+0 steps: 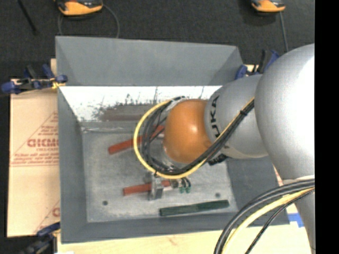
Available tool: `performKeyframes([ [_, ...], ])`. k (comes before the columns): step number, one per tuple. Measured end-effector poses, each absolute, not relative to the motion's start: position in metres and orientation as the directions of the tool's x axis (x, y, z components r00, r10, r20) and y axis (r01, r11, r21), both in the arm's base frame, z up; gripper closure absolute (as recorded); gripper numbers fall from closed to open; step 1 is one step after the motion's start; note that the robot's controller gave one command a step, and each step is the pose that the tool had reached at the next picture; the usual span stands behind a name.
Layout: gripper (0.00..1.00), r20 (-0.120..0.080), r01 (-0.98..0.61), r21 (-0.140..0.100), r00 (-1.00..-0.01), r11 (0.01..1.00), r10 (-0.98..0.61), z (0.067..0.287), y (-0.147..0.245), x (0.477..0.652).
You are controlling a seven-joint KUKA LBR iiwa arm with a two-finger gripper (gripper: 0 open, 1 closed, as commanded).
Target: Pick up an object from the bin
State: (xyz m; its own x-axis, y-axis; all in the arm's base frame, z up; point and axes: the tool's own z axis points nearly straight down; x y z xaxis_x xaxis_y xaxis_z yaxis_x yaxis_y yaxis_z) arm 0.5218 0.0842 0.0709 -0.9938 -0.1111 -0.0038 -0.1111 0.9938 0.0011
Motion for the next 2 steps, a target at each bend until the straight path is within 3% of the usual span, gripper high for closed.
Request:
performKeyframes([
  [1, 1.00, -0.009, -0.118, -0.001, -0.993, 0.993, -0.118, 0.187, 0.081, 0.508],
  [2, 1.00, -0.009, -0.120, -0.001, -0.993, 0.993, -0.120, 0.241, 0.085, 0.506],
])
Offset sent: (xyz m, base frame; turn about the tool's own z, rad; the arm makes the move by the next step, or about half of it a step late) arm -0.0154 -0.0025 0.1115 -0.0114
